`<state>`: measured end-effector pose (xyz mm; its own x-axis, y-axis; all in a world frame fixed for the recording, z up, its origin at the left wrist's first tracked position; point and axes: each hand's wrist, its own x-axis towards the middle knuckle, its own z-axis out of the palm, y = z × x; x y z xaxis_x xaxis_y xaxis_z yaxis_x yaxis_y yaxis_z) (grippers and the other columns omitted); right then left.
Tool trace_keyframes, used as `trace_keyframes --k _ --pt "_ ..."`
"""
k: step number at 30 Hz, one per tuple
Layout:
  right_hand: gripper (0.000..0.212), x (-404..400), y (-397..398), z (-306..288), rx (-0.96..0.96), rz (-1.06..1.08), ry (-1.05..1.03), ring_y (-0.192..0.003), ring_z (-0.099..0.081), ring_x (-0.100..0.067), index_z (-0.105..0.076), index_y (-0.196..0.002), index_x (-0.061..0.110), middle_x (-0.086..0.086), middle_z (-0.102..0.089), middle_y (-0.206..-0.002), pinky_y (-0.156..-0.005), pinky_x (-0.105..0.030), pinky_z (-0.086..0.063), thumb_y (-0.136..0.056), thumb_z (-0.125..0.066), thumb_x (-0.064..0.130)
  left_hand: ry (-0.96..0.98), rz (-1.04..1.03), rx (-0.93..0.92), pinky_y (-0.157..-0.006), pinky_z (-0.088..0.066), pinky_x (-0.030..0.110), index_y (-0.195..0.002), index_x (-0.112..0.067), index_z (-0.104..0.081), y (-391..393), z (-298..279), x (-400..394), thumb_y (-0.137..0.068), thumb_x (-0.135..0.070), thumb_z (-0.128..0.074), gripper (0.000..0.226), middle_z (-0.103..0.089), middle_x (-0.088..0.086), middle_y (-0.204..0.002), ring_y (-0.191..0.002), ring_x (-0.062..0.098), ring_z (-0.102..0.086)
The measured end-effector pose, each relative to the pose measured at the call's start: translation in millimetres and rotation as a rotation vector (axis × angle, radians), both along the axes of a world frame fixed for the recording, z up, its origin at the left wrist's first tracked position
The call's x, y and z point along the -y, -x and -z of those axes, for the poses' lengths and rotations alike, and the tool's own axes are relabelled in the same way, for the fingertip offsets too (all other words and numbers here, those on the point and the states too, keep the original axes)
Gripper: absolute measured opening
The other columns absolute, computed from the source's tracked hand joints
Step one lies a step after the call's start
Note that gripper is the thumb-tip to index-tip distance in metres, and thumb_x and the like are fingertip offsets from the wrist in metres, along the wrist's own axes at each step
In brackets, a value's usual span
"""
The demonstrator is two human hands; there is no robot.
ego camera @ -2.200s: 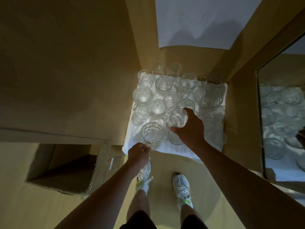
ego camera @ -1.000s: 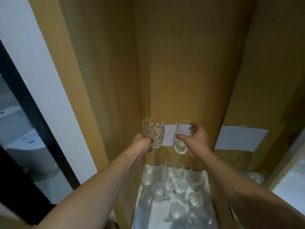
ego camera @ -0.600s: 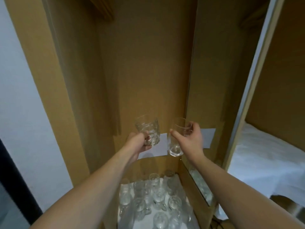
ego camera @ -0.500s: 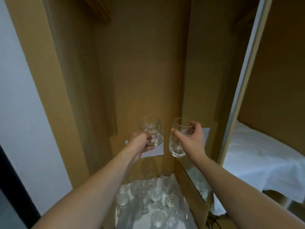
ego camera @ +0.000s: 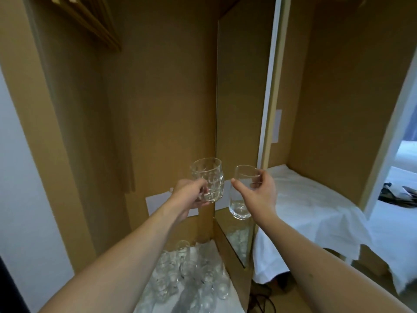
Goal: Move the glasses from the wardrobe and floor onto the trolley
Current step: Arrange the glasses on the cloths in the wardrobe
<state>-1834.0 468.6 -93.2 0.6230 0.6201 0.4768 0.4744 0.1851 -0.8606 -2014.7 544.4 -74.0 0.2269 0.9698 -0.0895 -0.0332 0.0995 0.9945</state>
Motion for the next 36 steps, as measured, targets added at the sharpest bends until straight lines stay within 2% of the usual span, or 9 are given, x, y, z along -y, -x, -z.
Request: trace_keyframes --k 3,8,14,17,20,26,32,36 --pt "0.078 30 -25 1 -0.010 0.001 0.011 -0.097 -0.057 -0.013 -0.054 -0.128 0.022 0.007 -0.057 -0.105 -0.085 -0.034 -0.052 -0.066 -0.088 0.055 0.000 0.001 0.003 -0.065 -0.062 0.036 -0.085 0.004 -0.069 -21 -1 32 -0.092 -0.010 -0.066 0.016 -0.068 0.013 -0.084 -0.056 0.018 -0.067" --pt "0.067 84 -70 4 -0.026 0.013 0.009 -0.093 -0.056 -0.010 -0.051 -0.117 0.032 0.009 -0.055 -0.101 -0.076 -0.028 -0.049 -0.066 -0.086 0.057 -0.003 0.017 0.009 -0.071 -0.064 0.042 -0.092 0.006 -0.068 -64 -6 89 -0.094 -0.010 -0.065 0.017 -0.065 0.014 -0.088 -0.068 0.022 -0.066" --pt "0.071 145 -128 5 -0.042 0.062 0.032 -0.089 -0.057 -0.006 -0.052 -0.115 0.037 0.011 -0.055 -0.100 -0.067 -0.020 -0.041 -0.058 -0.078 0.070 0.003 0.053 0.008 -0.080 -0.063 0.045 -0.092 0.006 -0.068 -124 -14 146 -0.095 -0.011 -0.065 0.017 -0.066 0.013 -0.084 -0.072 0.025 -0.068" --pt "0.073 170 -155 7 -0.038 0.106 0.045 -0.089 -0.057 -0.006 -0.053 -0.116 0.035 0.011 -0.055 -0.100 -0.067 -0.021 -0.041 -0.058 -0.077 0.071 0.011 0.067 0.016 -0.073 -0.064 0.040 -0.088 0.005 -0.068 -154 -12 164 -0.094 -0.010 -0.064 0.016 -0.063 0.012 -0.085 -0.073 0.024 -0.065" --pt "0.073 187 -179 9 -0.033 0.135 0.063 -0.090 -0.056 -0.008 -0.054 -0.121 0.030 0.008 -0.056 -0.103 -0.071 -0.026 -0.046 -0.063 -0.081 0.066 0.033 0.062 0.018 -0.072 -0.064 0.043 -0.082 0.001 -0.067 -184 -10 177 -0.092 -0.009 -0.065 0.014 -0.064 0.011 -0.083 -0.073 0.024 -0.066" --pt "0.074 191 -213 13 -0.060 0.211 0.077 -0.093 -0.057 -0.008 -0.054 -0.126 0.029 0.008 -0.057 -0.107 -0.084 -0.036 -0.054 -0.067 -0.084 0.061 0.057 0.086 -0.036 -0.067 -0.065 0.041 -0.081 -0.003 -0.069 -235 -6 175 -0.089 -0.013 -0.067 0.013 -0.067 0.010 -0.085 -0.077 0.026 -0.067" --pt "0.073 165 -251 20 -0.040 0.222 0.090 -0.095 -0.059 -0.011 -0.053 -0.124 0.031 0.013 -0.057 -0.106 -0.082 -0.036 -0.056 -0.066 -0.083 0.064 0.056 0.100 -0.035 -0.062 -0.063 0.036 -0.087 -0.003 -0.070 -287 1 142 -0.086 -0.014 -0.065 0.012 -0.070 0.011 -0.090 -0.074 0.027 -0.068" --pt "0.081 136 -280 25 -0.052 0.229 0.107 -0.095 -0.059 -0.008 -0.052 -0.126 0.031 0.016 -0.056 -0.104 -0.082 -0.035 -0.056 -0.062 -0.079 0.071 0.063 0.101 -0.029 -0.063 -0.064 0.037 -0.084 -0.004 -0.069 -318 11 104 -0.088 -0.014 -0.065 0.012 -0.068 0.011 -0.088 -0.070 0.024 -0.064"
